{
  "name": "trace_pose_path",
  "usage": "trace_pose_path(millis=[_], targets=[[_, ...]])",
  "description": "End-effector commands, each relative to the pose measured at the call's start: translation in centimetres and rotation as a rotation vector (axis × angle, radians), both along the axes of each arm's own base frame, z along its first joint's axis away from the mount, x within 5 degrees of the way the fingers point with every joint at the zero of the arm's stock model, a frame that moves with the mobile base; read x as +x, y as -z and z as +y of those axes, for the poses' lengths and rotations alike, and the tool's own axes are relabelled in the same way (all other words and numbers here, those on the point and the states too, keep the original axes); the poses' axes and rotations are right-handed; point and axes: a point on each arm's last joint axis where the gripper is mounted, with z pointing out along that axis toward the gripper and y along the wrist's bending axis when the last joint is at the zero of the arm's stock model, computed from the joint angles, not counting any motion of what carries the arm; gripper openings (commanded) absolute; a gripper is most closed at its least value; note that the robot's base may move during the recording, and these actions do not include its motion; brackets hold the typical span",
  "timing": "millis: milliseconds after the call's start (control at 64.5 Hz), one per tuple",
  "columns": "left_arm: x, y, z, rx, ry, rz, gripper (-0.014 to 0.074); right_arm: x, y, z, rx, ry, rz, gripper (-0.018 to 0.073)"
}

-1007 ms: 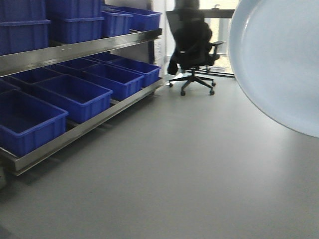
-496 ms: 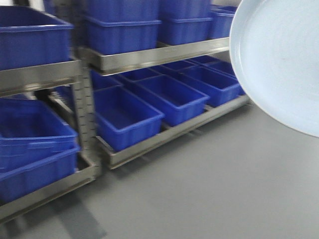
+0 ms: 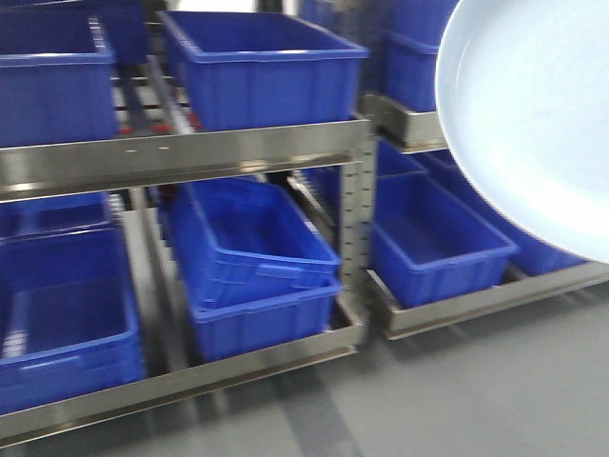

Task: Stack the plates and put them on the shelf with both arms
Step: 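Drive the base up to the shelf rack of blue bins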

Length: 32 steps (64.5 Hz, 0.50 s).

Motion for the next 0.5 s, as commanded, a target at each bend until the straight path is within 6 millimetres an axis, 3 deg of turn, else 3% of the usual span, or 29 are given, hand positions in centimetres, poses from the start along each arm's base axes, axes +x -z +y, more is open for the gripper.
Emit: trace_pose_path(millis=[0,480], targets=[[0.0,-1.97,0.04,-0.029,-0.004,-0.116,0.0082,0.09,-2.01,-0.13,0.021,0.014,-0.13,0.0057],[0.0,-1.97,0.04,-0.029,-0.004,-0.116,0.0082,0.09,-2.01,-0.13,0.021,0.014,-0.13,0.0057]])
